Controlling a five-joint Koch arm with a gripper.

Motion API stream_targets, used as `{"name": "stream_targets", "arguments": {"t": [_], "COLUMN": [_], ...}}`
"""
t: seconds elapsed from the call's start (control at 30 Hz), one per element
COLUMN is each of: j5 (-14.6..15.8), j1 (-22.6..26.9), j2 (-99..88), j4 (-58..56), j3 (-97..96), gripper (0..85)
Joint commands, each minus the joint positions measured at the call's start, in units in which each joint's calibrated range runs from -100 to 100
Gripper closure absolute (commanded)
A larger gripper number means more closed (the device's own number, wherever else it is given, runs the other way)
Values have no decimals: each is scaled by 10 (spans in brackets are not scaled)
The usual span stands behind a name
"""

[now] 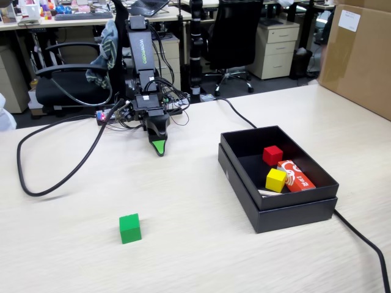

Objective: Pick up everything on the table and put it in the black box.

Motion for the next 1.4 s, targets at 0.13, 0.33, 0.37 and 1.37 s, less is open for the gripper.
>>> {"name": "stream_targets", "arguments": {"t": [0.13, 0.33, 0.37, 1.37], "j5": [0, 2, 3, -1], "j1": [-1, -7, -9, -44], "j2": [6, -1, -15, 293], "j4": [16, -35, -70, -687], "j3": [-7, 19, 36, 856], "gripper": [374, 374, 374, 382]}}
